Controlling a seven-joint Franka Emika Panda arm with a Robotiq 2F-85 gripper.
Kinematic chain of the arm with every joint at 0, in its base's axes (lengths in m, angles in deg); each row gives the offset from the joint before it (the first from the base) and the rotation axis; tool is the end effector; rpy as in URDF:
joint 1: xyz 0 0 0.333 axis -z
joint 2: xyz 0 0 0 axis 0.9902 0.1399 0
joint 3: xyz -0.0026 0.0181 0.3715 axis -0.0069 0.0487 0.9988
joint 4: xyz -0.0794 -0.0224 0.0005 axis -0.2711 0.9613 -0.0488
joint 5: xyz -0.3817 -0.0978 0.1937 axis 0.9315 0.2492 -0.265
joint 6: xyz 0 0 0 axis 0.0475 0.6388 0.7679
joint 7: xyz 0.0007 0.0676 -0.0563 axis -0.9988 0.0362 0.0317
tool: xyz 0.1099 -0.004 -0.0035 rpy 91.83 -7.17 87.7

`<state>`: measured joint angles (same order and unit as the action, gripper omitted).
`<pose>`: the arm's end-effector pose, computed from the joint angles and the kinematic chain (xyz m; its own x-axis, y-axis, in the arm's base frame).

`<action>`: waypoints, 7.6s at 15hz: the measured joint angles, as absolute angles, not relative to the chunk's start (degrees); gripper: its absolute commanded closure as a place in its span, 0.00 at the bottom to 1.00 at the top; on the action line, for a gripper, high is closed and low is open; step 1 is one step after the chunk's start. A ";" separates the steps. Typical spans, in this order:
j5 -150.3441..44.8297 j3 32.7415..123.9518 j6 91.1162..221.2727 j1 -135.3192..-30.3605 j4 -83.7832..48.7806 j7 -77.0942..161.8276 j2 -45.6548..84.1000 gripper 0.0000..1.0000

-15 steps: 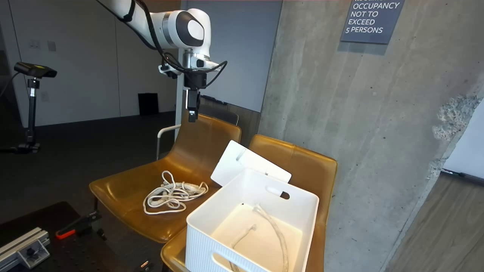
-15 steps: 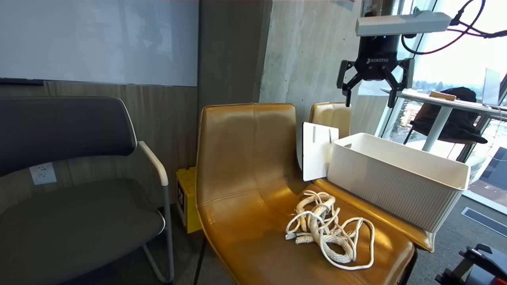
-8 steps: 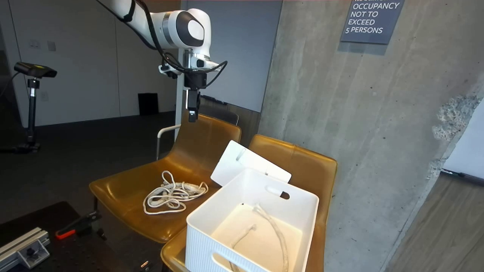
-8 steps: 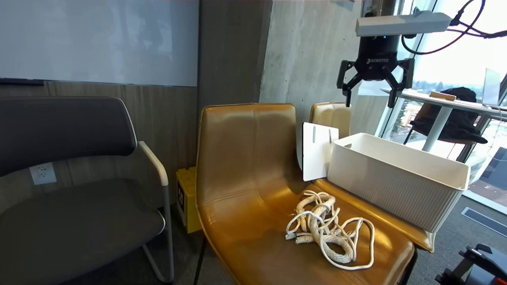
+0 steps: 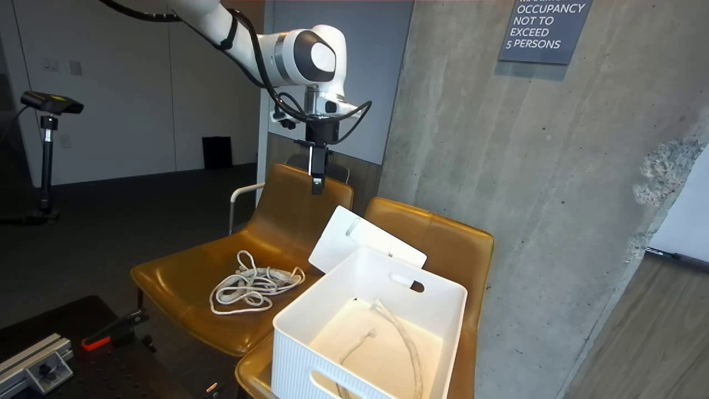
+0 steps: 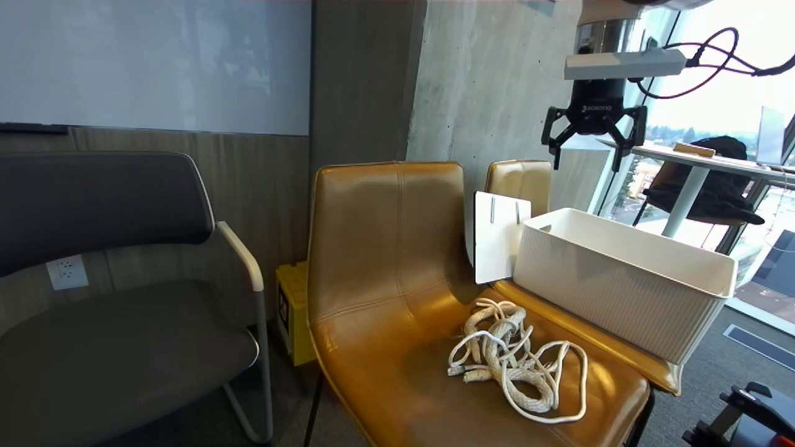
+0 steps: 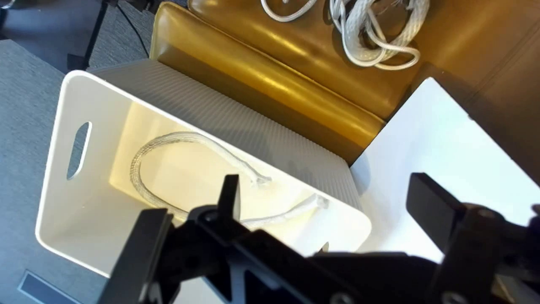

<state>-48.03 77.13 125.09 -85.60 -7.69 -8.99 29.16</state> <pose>0.7503 -0.0198 0.4514 0.5786 -0.8114 0.0824 -0.8101 -0.5600 0.1737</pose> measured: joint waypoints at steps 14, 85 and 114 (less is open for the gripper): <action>-43.04 68.76 145.91 -83.02 -20.69 -25.53 31.93 0.00; -49.19 63.06 154.99 -76.64 0.72 -52.42 60.60 0.74; -49.05 63.00 150.80 -73.24 8.28 -49.96 67.89 0.79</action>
